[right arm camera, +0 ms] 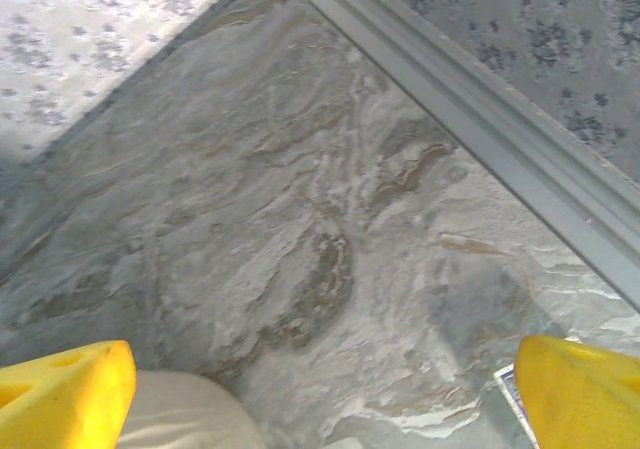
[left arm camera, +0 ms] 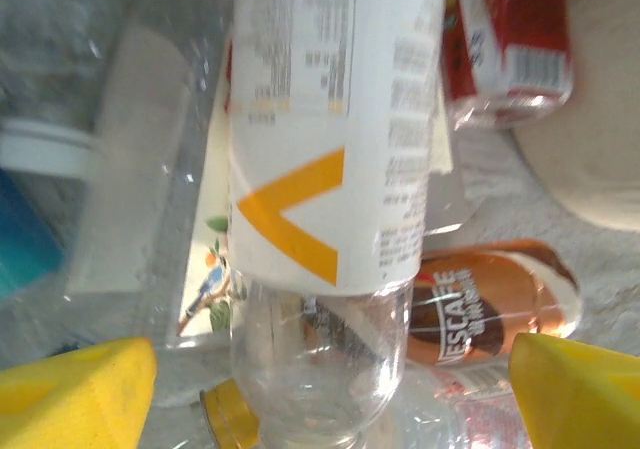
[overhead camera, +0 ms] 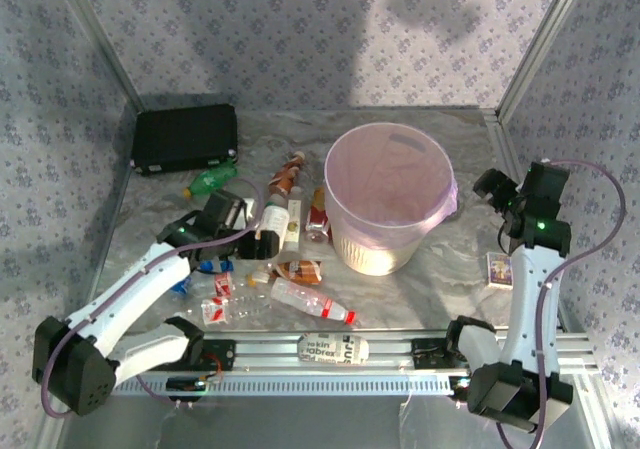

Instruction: Put the plastic bottles in the bin

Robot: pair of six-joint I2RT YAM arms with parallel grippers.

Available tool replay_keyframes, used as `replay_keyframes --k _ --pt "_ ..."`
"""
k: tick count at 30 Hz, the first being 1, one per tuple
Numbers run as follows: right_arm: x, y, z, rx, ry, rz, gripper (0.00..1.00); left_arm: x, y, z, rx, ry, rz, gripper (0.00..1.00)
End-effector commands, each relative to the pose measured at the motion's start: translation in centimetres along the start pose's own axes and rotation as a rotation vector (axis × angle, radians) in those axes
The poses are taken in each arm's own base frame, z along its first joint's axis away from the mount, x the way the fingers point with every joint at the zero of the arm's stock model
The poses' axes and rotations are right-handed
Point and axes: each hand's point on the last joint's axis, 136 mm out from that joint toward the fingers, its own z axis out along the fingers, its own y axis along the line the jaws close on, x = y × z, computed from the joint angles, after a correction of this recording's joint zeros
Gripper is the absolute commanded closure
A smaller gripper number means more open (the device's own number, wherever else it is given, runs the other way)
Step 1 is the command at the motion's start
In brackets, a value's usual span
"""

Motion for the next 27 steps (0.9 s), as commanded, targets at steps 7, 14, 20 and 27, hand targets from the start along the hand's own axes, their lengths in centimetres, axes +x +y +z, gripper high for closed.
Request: replay_keyframes --k 7,14,20,27 --pt "-1.1 4.4 -4.5 -0.212 0.018 -0.018 0.01 1.5 0.3 3.4 -0.022 0.054 -0.028 0.20" --pt "-3.0 6.8 -6.8 -0.304 -0.033 -0.053 0.02 1.2 0.4 4.8 -0.034 0.058 -0.016 0.31" --pt "-3.5 8.8 -8.2 -0.370 -0.029 -0.104 0.06 0.5 0.2 4.2 -0.040 0.043 0.005 0.48" --pt "-4.2 13.5 -11.4 -0.498 -0.039 -0.219 0.07 -2.0 -1.5 1.9 0.002 -0.025 0.028 0.51"
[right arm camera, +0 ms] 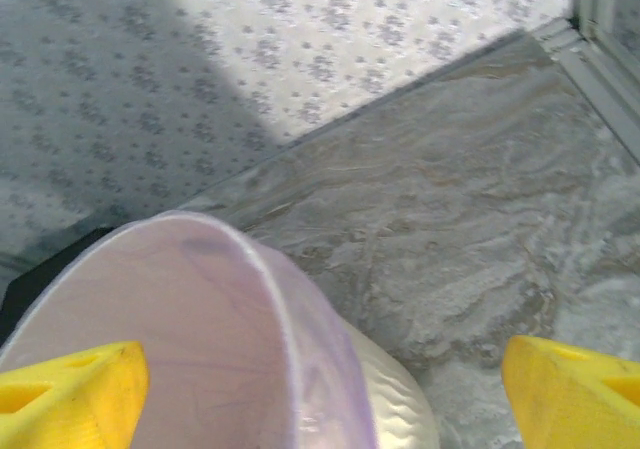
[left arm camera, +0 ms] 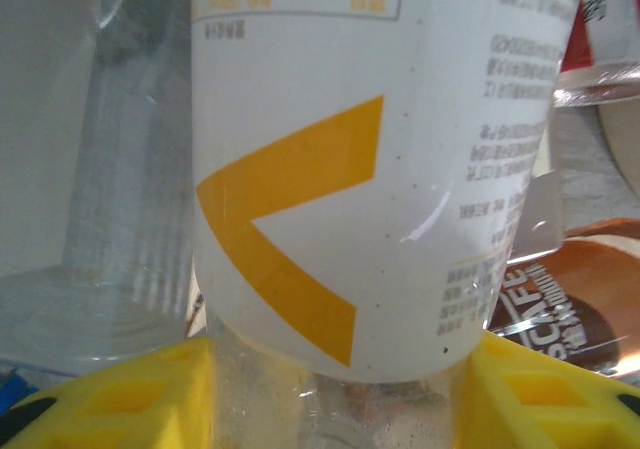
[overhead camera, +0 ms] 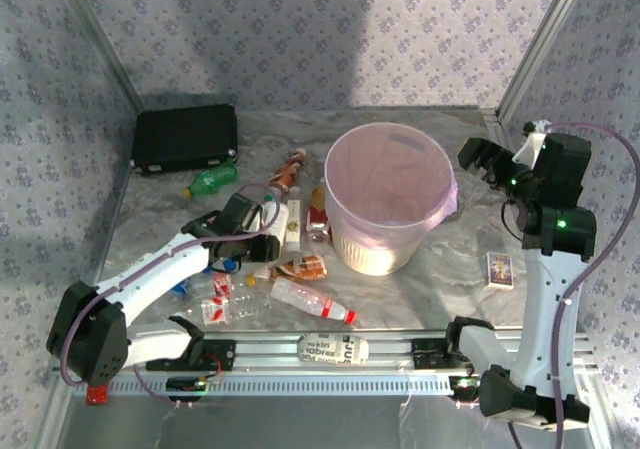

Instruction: Put the plastic bottles in the bin

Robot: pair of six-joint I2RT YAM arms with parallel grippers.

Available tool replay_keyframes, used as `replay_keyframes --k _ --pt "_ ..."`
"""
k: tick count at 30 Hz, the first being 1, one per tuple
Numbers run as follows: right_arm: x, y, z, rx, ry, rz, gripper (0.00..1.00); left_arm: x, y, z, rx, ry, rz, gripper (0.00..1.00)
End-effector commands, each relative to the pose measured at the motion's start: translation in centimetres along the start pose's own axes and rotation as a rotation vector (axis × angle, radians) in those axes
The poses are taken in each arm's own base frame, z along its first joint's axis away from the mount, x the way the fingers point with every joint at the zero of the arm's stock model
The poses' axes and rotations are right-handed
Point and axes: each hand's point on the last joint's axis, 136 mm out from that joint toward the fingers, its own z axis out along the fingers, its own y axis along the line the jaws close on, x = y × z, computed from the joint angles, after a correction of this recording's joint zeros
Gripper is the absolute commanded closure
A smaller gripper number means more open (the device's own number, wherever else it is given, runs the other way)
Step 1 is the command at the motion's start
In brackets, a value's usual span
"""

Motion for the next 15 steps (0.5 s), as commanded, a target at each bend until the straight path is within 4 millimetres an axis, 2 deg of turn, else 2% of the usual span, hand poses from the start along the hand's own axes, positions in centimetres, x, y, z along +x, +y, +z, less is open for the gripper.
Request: replay_keyframes --k 1,6,12,15 --pt "-0.6 3.7 -1.2 -0.097 0.005 -0.086 0.07 -2.6 -1.8 -2.7 0.042 -0.086 0.041 0.51" --pt "-0.7 11.1 -1.6 -0.304 0.033 -0.187 0.08 -6.4 -3.9 -6.8 0.109 -0.209 0.064 0.52" --pt "1.3 20.3 -0.4 -0.500 0.117 -0.350 0.09 -13.0 -7.1 -13.5 0.232 -0.417 0.080 0.55" --pt "2.9 24.4 0.8 -0.573 0.172 -0.409 0.09 -15.3 -9.0 -16.6 0.296 -0.495 0.114 0.56"
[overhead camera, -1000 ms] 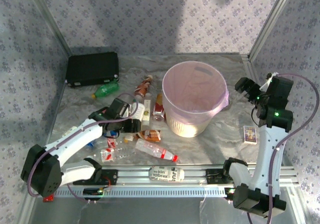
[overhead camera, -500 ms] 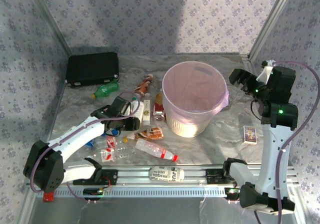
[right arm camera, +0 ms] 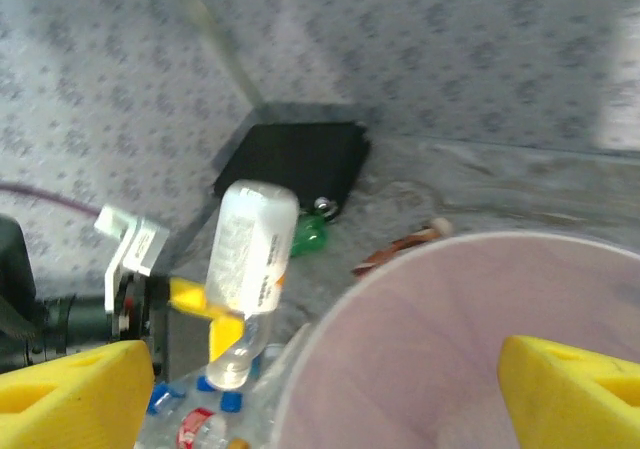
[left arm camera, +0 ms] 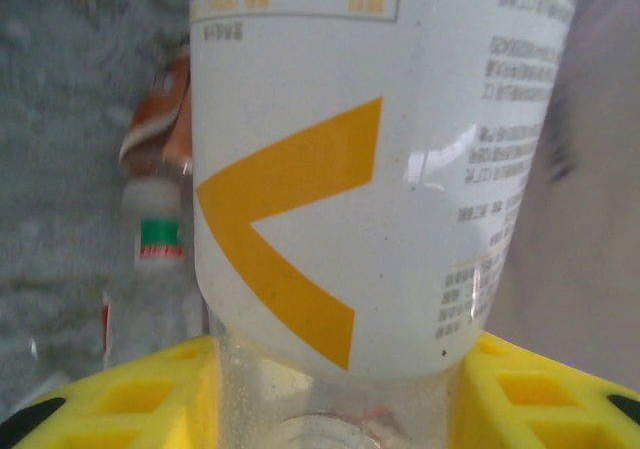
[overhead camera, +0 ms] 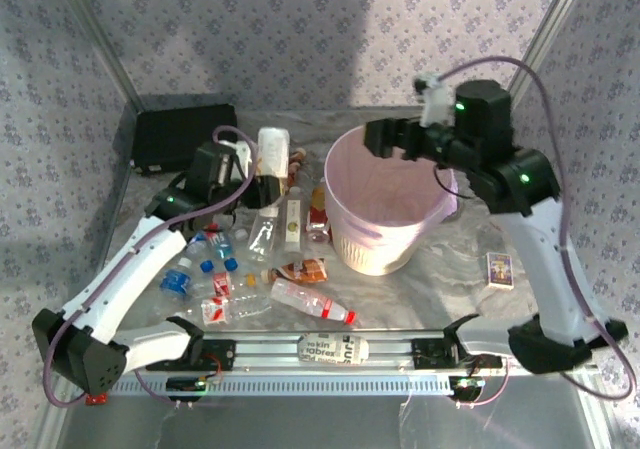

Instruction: Put the plastic bottles in the bin

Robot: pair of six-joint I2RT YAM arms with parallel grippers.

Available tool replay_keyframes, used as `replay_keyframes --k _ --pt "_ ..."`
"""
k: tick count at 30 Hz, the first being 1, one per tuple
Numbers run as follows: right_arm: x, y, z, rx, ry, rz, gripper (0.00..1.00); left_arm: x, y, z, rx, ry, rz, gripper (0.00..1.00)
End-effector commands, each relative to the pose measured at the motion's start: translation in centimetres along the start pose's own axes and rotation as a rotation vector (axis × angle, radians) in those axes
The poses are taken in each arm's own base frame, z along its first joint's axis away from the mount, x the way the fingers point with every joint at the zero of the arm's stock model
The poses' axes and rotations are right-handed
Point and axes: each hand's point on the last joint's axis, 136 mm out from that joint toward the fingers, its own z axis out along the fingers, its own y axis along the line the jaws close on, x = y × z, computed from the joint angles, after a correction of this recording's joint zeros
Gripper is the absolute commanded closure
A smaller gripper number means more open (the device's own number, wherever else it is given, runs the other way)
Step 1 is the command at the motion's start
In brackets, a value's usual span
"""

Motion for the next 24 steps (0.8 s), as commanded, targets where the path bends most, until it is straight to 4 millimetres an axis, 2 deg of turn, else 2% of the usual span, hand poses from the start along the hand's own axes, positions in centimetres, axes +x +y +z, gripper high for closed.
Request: replay_keyframes --k 1,4,6,12,17,24 --pt "-0.8 2.8 2.7 -0.055 0.022 -0.074 0.09 -4.2 -3.5 -2.1 0.119 -0.102 0.063 0.56" --pt "-0.6 5.2 5.9 -0.127 0.069 -0.094 0.09 -5.9 -5.4 -3.3 0.185 -0.138 0.078 0.56" --pt "-0.5 6.1 7.9 -0.155 0.097 -0.094 0.08 -6.6 -6.3 -3.8 0.221 -0.157 0.081 0.56" --pt "-0.8 7.0 12.2 -0.225 0.126 -0.044 0.02 -6.8 -7.7 -4.0 0.273 -0.161 0.090 0.57" --pt "-1.0 7.4 14.4 -0.275 0.137 -0.004 0.03 -6.9 -8.1 -3.7 0.291 -0.159 0.086 0.58" --pt "-0.5 7.0 15.5 -0.282 0.166 0.015 0.21 -7.1 -8.1 -3.2 0.287 -0.163 0.083 0.58"
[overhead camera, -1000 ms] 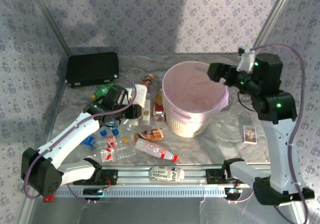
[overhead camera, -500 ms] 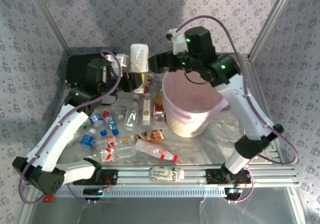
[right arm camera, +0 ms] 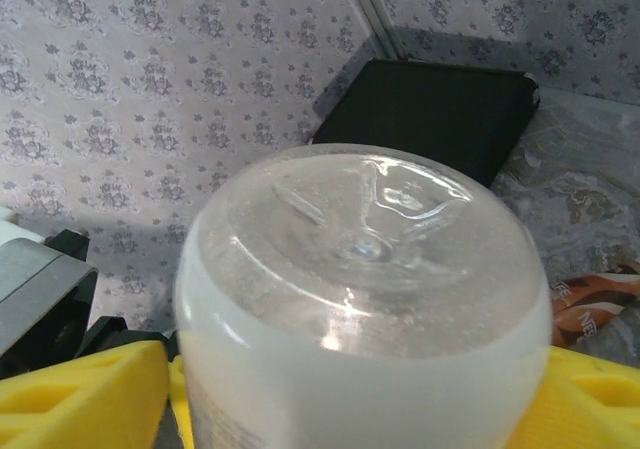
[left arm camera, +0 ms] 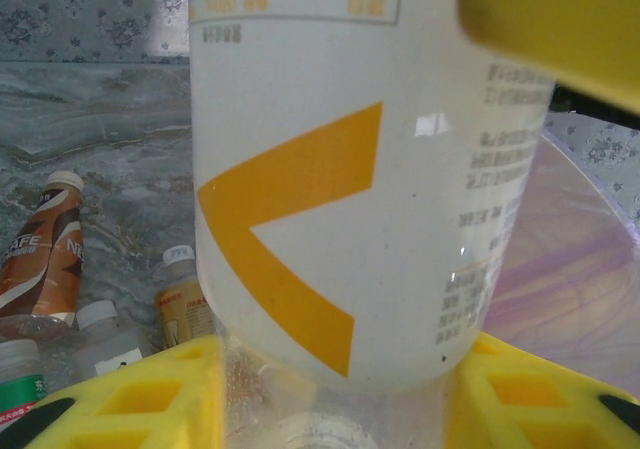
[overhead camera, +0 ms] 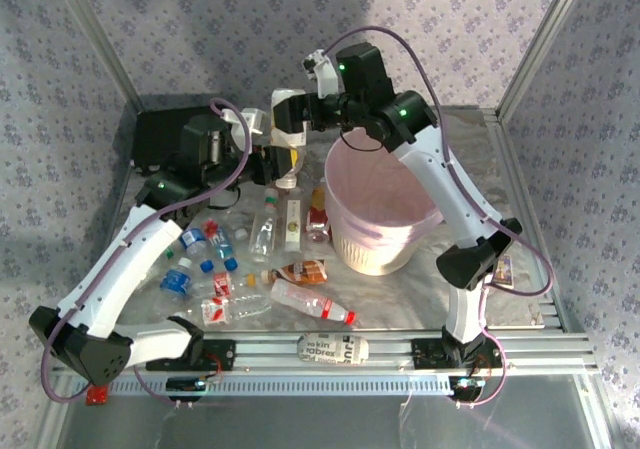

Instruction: Put the plastic bottles in the bin

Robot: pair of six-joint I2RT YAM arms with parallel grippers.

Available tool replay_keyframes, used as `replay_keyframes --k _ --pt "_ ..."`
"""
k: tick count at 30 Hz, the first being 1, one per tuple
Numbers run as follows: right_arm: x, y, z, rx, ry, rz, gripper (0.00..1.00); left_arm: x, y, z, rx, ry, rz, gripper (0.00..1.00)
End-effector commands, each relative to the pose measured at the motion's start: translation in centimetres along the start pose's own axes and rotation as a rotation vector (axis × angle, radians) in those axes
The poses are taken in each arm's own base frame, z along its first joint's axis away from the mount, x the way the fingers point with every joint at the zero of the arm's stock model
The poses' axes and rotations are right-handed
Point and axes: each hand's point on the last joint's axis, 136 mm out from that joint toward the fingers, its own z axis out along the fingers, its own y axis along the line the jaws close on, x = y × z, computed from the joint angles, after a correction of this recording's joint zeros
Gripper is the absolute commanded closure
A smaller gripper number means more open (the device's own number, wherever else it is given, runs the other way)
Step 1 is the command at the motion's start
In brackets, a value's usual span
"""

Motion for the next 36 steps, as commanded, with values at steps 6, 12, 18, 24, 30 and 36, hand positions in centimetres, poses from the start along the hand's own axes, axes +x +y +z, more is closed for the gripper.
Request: replay_keyframes --k 6,12,18,24,30,36 --pt "-1.7 0.1 -0.6 -0.049 -0.040 0.012 0.33 -1.7 -1.3 0.0 0.045 -0.050 0.025 0.54" --pt "-4.8 -0.1 -2.1 -0.047 -0.134 -0.010 0.34 -1.5 -0.4 -0.5 0.016 -0.060 0.035 0.25" --pt "-7.9 -1.9 -5.6 0.003 -0.228 -0.014 0.35 1.1 1.3 -1.9 -0.043 0.000 0.031 0.13" --pt "-7.7 -4.7 -10.8 0.121 -0.230 -0.019 0.36 6.2 3.6 -1.9 -0.117 0.165 0.021 0.17" --pt "-2.9 -7.6 -15.4 0.298 -0.107 -0.025 0.37 11.8 6.1 -1.7 -0.200 0.331 -0.045 0.19" --pt "3.2 -9.1 -16.9 0.419 0.061 -0.059 0.37 15.8 6.7 -2.6 -0.246 0.397 -0.168 0.21"
